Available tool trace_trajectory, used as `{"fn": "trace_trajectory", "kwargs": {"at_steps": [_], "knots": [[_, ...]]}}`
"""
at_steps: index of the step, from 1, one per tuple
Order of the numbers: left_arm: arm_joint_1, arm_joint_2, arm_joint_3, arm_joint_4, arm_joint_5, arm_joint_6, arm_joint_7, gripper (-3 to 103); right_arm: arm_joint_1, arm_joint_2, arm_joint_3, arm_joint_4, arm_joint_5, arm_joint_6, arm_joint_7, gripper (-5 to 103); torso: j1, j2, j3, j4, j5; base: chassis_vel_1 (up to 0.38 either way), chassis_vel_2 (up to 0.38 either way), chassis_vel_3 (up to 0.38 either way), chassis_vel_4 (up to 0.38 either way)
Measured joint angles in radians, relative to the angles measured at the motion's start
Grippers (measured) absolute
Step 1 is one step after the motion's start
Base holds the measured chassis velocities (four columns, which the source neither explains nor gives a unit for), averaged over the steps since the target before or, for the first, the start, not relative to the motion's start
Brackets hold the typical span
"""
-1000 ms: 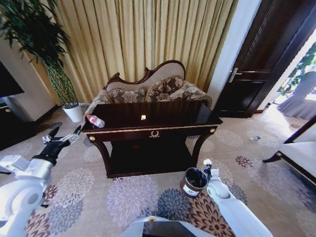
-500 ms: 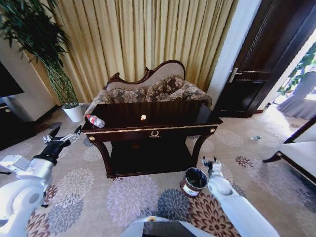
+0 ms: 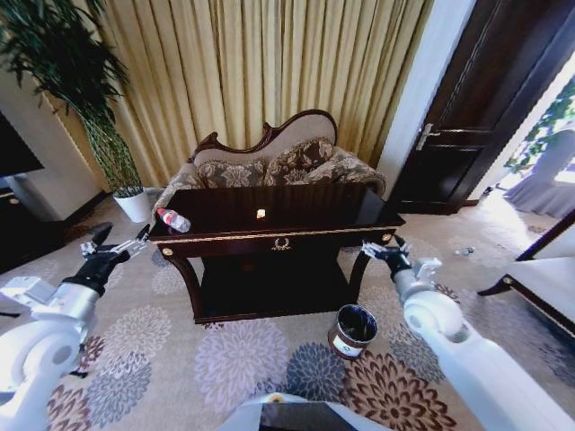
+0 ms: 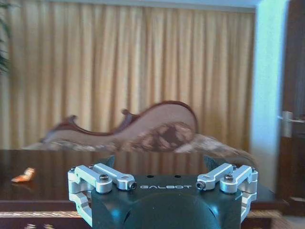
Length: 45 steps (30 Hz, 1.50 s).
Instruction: Move to the front of the table and place the trash on the table into the trash bin.
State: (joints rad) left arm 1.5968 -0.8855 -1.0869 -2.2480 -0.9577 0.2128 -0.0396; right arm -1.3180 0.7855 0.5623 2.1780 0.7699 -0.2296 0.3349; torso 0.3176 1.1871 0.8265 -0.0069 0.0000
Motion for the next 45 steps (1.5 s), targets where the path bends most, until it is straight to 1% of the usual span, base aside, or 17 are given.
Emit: {"fn": "trace_trajectory", "kwargs": {"at_steps": [2,4,5,7,9,10,11,13,17,23,28,33,40,45], "knots": [[-0.005,0.003,0.004,0.006,-0.005,-0.006,0.006,100,0.000,0.000,0.003,0.001,0.003,0.005,-0.013,100,0.000,0.000,0.000,-0.0001,0.0002,0.000,0.000,0.000,0.000],[-0.025,0.016,0.026,0.028,-0.019,-0.028,0.021,100,0.000,0.006,0.011,-0.005,0.007,0.041,-0.059,100,0.000,0.000,0.000,-0.0001,0.0002,0.000,0.000,0.000,0.000],[-0.025,0.016,0.026,0.028,-0.019,-0.028,0.021,100,0.000,0.006,0.011,-0.005,0.007,0.041,-0.059,100,0.000,0.000,0.000,-0.0001,0.0002,0.000,0.000,0.000,0.000],[-0.042,0.028,0.038,0.045,-0.023,-0.030,0.023,100,-0.002,0.015,0.011,-0.014,-0.002,0.065,-0.089,100,0.000,0.000,0.000,-0.0002,0.0003,0.000,0.000,0.000,0.000],[-0.044,0.032,0.039,0.050,-0.023,-0.024,0.023,100,-0.003,0.018,0.008,-0.015,-0.003,0.068,-0.092,100,0.000,0.000,0.000,-0.0002,0.0002,0.000,0.000,0.000,0.000],[-0.044,0.032,0.039,0.050,-0.023,-0.024,0.023,100,-0.003,0.018,0.008,-0.015,-0.003,0.068,-0.092,100,0.000,0.000,0.000,-0.0002,0.0002,0.000,0.000,0.000,0.000],[-0.048,0.038,0.037,0.055,-0.023,0.003,0.021,100,-0.002,0.024,-0.002,-0.016,-0.006,0.070,-0.092,100,0.000,0.000,0.000,-0.0002,0.0002,0.000,0.000,0.000,0.000],[-0.053,0.045,0.030,0.061,-0.024,0.035,0.005,100,0.008,0.031,-0.024,-0.016,-0.015,0.071,-0.082,100,0.000,0.000,0.000,0.0000,0.0002,0.000,0.000,0.000,0.000],[-0.059,0.050,0.026,0.069,-0.024,0.049,-0.005,100,0.019,0.035,-0.043,-0.019,-0.017,0.071,-0.068,100,0.000,0.000,0.000,0.0001,0.0002,0.000,0.000,0.000,0.000],[-0.067,0.057,0.016,0.075,-0.029,0.086,-0.029,100,0.028,0.029,-0.058,-0.027,-0.021,0.071,-0.061,100,0.000,0.000,0.000,0.0001,0.0004,-0.096,0.092,0.094,-0.105],[-0.078,0.055,0.029,0.081,-0.020,0.089,-0.032,100,0.027,0.027,-0.058,-0.029,-0.023,0.071,-0.062,100,0.000,0.000,0.000,-0.0003,0.0003,-0.207,0.163,0.189,-0.180],[-0.092,0.052,0.051,0.082,-0.008,0.088,-0.033,100,0.027,0.023,-0.061,-0.029,-0.023,0.071,-0.062,100,0.000,0.000,0.000,0.0002,0.0001,-0.229,0.233,0.237,-0.221],[-0.109,0.048,0.074,0.081,-0.004,0.086,-0.034,100,0.025,0.022,-0.075,-0.021,-0.032,0.070,-0.066,100,0.001,0.000,0.000,-0.0003,0.0002,-0.191,0.190,0.193,-0.187],[-0.105,0.044,0.077,0.076,-0.001,0.085,-0.034,100,0.032,0.019,-0.093,-0.017,-0.037,0.061,-0.071,100,0.000,0.000,0.000,0.0000,0.0003,-0.109,0.107,0.106,-0.084]]}}
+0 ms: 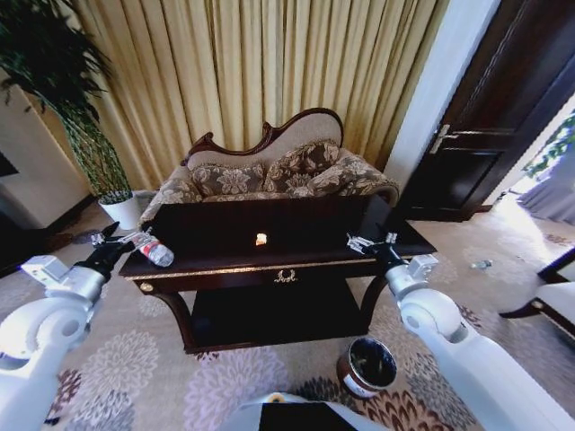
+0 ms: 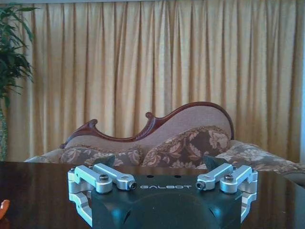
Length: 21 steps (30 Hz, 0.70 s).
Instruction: Move to the front of the table and place the trash on the table into the trash bin.
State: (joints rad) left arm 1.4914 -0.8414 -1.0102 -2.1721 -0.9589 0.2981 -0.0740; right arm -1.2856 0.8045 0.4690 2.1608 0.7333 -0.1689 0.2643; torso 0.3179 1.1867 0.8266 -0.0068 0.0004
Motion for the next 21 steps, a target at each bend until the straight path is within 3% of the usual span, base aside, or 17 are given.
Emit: {"fn": "trace_trajectory", "kwargs": {"at_steps": [9,12,21], "knots": [[0.022,-0.008,-0.030,-0.013,-0.003,0.003,-0.012,100,0.073,-0.084,-0.118,0.032,0.068,-0.041,0.019,100,-0.001,0.001,0.000,0.0000,-0.0002,-0.007,0.004,0.005,-0.002],[0.067,-0.037,-0.058,-0.031,0.004,0.003,-0.012,100,0.157,-0.139,-0.207,0.016,0.126,-0.061,0.023,100,-0.001,0.000,0.000,0.0003,-0.0001,0.000,0.000,0.000,0.000],[0.141,-0.129,-0.116,-0.068,0.024,0.001,-0.009,100,0.254,-0.185,-0.312,-0.058,0.158,-0.061,-0.021,100,-0.001,0.000,0.000,-0.0002,0.0000,0.000,0.000,0.000,0.000]]}}
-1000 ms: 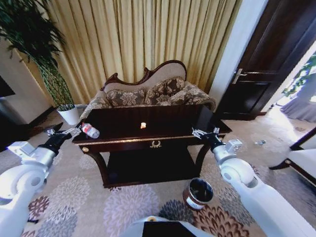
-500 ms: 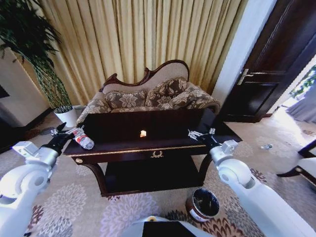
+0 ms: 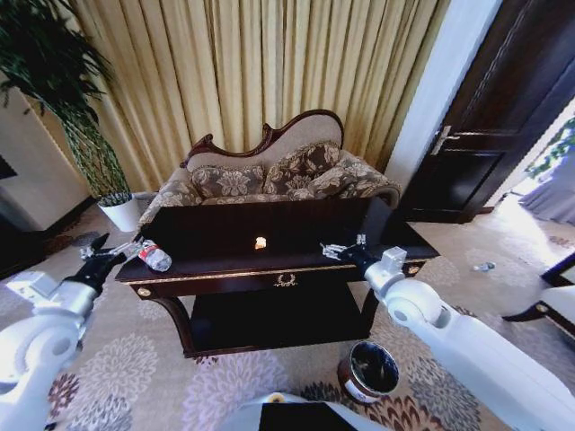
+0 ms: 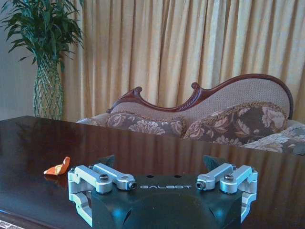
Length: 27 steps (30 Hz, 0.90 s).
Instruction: Move to the front of the table and place the trash on the table into the trash bin.
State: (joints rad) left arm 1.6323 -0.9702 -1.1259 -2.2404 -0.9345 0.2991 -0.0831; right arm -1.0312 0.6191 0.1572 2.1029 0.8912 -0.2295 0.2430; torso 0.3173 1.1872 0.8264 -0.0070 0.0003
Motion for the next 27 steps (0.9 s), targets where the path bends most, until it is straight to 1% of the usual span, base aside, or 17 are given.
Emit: {"fn": "trace_trajectory", "kwargs": {"at_steps": [3,4,5,7,8,10,11,12,14,15,16,17,20,21,23,24,27], "knots": [[0.017,-0.034,-0.012,-0.013,0.009,0.000,0.005,100,0.040,-0.006,-0.029,-0.019,0.027,0.000,-0.004,100,0.000,0.000,0.000,0.0001,-0.0001,0.000,0.000,0.000,0.000],[0.033,-0.061,-0.025,-0.023,0.016,0.000,0.012,100,0.092,-0.011,-0.060,-0.038,0.050,0.001,-0.006,100,0.000,0.000,0.000,0.0000,0.0000,0.000,0.000,0.000,0.000],[0.033,-0.061,-0.025,-0.023,0.016,0.000,0.012,100,0.092,-0.011,-0.060,-0.038,0.050,0.001,-0.006,100,0.000,0.000,0.000,0.0000,0.0000,0.000,0.000,0.000,0.000],[0.059,-0.092,-0.046,-0.032,0.020,-0.006,0.021,100,0.184,-0.014,-0.115,-0.071,0.077,0.009,-0.011,100,0.000,0.000,0.000,0.0001,0.0000,0.000,0.000,0.000,0.000],[0.059,-0.092,-0.046,-0.032,0.020,-0.006,0.021,100,0.184,-0.014,-0.115,-0.071,0.077,0.009,-0.011,100,0.000,0.000,0.000,0.0001,0.0000,0.000,0.000,0.000,0.000],[0.083,-0.117,-0.074,-0.035,0.025,-0.017,0.036,100,0.304,-0.012,-0.199,-0.114,0.103,0.026,-0.023,100,0.000,0.000,0.000,0.0002,-0.0002,0.000,0.000,0.000,0.000],[0.083,-0.117,-0.074,-0.035,0.025,-0.017,0.036,100,0.304,-0.012,-0.199,-0.114,0.103,0.026,-0.023,100,0.000,0.000,0.000,0.0002,-0.0002,0.000,0.000,0.000,0.000],[0.091,-0.127,-0.084,-0.037,0.026,-0.019,0.041,100,0.342,-0.011,-0.233,-0.129,0.116,0.030,-0.029,100,0.000,0.000,0.000,0.0003,-0.0001,0.000,0.000,0.000,0.000],[0.112,-0.165,-0.108,-0.046,0.033,-0.028,0.049,100,0.452,-0.006,-0.347,-0.160,0.161,0.034,-0.040,100,0.000,0.000,0.000,0.0003,-0.0003,0.000,0.000,0.000,0.000],[0.112,-0.165,-0.108,-0.046,0.033,-0.028,0.049,100,0.452,-0.006,-0.347,-0.160,0.161,0.034,-0.040,100,0.000,0.000,0.000,0.0003,-0.0003,0.000,0.000,0.000,0.000],[0.121,-0.183,-0.119,-0.051,0.038,-0.032,0.052,100,0.495,-0.001,-0.395,-0.168,0.181,0.034,-0.040,100,0.000,0.000,0.000,0.0001,0.0001,0.000,0.000,0.000,0.000],[0.121,-0.183,-0.119,-0.051,0.038,-0.032,0.052,100,0.495,-0.001,-0.395,-0.168,0.181,0.034,-0.040,100,0.000,0.000,0.000,0.0001,0.0001,0.000,0.000,0.000,0.000],[0.126,-0.232,-0.151,-0.051,0.063,-0.038,0.059,100,0.614,0.029,-0.511,-0.189,0.198,0.022,-0.031,100,0.000,0.000,0.000,0.0003,-0.0003,0.000,0.000,0.000,0.000],[0.126,-0.232,-0.151,-0.051,0.063,-0.038,0.059,100,0.614,0.029,-0.511,-0.189,0.198,0.022,-0.031,100,0.000,0.000,0.000,0.0003,-0.0003,0.000,0.000,0.000,0.000],[0.120,-0.259,-0.174,-0.050,0.065,-0.038,0.062,100,0.684,0.057,-0.580,-0.209,0.198,0.005,-0.004,100,0.000,0.000,0.000,0.0002,-0.0003,0.000,0.000,0.000,0.000],[0.120,-0.259,-0.174,-0.050,0.065,-0.038,0.062,100,0.684,0.057,-0.580,-0.209,0.198,0.005,-0.004,100,0.000,0.000,0.000,0.0002,-0.0003,0.000,0.000,0.000,0.000],[0.118,-0.287,-0.194,-0.044,0.079,-0.038,0.075,100,0.758,0.107,-0.668,-0.239,0.195,-0.013,0.040,100,0.000,0.000,0.000,0.0003,-0.0003,0.000,0.000,0.000,0.000]]}}
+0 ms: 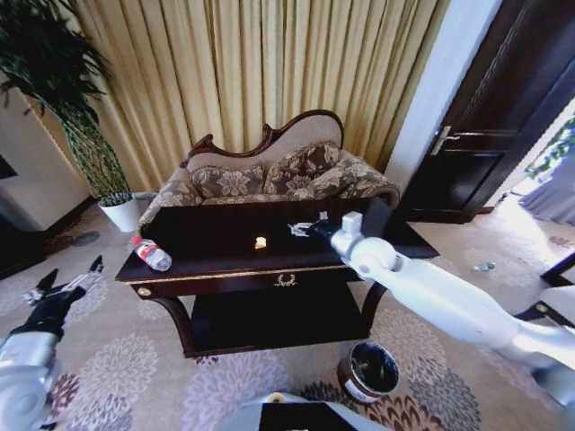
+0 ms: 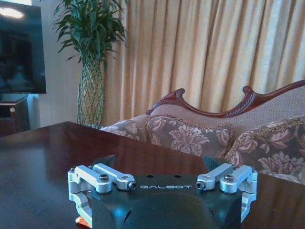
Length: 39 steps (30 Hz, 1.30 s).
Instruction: Move to the front of the table and place the trash on the table into the trash bin.
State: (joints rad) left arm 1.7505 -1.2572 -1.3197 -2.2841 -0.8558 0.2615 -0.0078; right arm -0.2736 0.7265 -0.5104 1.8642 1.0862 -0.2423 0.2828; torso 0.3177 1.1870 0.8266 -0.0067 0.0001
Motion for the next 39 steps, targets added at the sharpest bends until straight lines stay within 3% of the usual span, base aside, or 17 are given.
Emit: {"fn": "trace_trajectory", "kwargs": {"at_steps": [8,18,28,35,39], "knots": [[0.001,-0.011,-0.008,0.019,0.018,-0.011,0.026,100,0.054,0.091,-0.086,-0.021,0.027,-0.073,0.095,100,0.000,0.000,0.000,-0.0001,0.0000,0.000,0.000,0.000,0.000],[-0.012,0.002,0.010,0.014,0.030,-0.010,0.020,100,0.024,0.215,-0.097,-0.001,0.149,-0.173,0.305,100,0.000,0.000,0.000,0.0000,0.0000,0.000,0.000,0.000,0.000],[-0.008,-0.002,0.010,0.013,0.030,-0.012,0.020,100,0.005,0.258,-0.074,-0.041,0.174,-0.220,0.371,100,0.000,0.000,0.000,-0.0002,0.0002,0.000,0.000,0.000,0.000],[-0.009,0.008,0.009,0.028,0.028,-0.020,0.019,100,0.005,0.261,-0.069,-0.101,0.130,-0.225,0.352,101,0.000,0.000,0.000,-0.0002,0.0001,0.000,0.000,0.000,0.000],[-0.008,0.011,0.011,0.032,0.027,-0.026,0.019,100,-0.020,0.251,-0.063,-0.101,0.122,-0.226,0.351,94,0.000,0.000,0.000,-0.0003,0.0002,0.000,0.000,0.000,0.000]]}}
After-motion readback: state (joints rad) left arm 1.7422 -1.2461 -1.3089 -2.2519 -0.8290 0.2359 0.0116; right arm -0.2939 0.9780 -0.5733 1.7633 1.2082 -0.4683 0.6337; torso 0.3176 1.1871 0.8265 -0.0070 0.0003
